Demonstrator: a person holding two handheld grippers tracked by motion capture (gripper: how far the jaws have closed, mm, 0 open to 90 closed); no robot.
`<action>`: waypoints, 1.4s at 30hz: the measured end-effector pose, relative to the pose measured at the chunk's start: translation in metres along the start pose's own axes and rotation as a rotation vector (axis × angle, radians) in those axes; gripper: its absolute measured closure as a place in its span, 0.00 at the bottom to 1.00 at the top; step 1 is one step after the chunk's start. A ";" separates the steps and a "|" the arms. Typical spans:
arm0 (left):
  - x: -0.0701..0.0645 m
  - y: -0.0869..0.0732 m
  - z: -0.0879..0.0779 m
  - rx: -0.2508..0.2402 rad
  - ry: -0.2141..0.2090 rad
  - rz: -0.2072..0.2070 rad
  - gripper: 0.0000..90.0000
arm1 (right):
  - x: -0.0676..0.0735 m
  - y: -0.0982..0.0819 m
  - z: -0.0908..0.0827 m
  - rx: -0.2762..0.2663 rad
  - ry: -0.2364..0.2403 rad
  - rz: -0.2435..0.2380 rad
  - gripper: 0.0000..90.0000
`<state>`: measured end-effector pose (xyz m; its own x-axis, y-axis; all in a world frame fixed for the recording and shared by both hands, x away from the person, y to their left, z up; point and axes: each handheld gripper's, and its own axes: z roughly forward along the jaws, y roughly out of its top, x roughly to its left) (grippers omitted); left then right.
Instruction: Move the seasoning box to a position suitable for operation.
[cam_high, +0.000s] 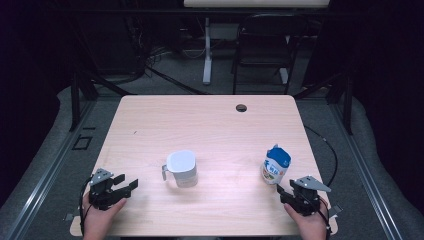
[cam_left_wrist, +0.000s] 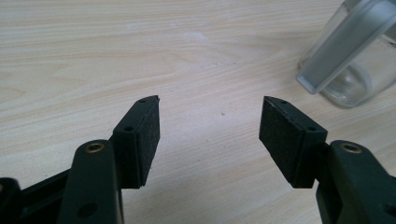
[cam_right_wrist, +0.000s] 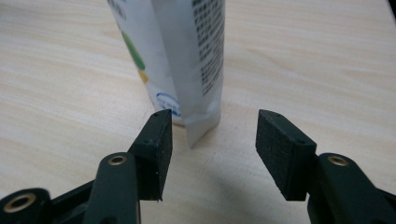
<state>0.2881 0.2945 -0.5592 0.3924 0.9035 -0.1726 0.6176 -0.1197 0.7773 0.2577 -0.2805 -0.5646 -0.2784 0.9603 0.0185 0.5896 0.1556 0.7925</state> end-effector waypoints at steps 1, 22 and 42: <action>-0.001 0.001 0.000 0.000 -0.001 0.001 0.44 | 0.000 -0.001 -0.001 -0.001 -0.001 -0.006 0.55; -0.036 0.010 0.011 0.008 -0.091 0.149 0.55 | 0.003 -0.002 -0.009 -0.059 0.030 0.000 0.57; -0.072 0.041 0.049 0.013 -0.150 0.216 0.57 | -0.004 -0.007 -0.016 -0.057 0.013 0.015 0.57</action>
<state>0.3183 0.2047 -0.5444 0.6122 0.7853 -0.0920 0.5171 -0.3096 0.7980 0.2425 -0.2896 -0.5605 -0.2799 0.9593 0.0382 0.5500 0.1276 0.8254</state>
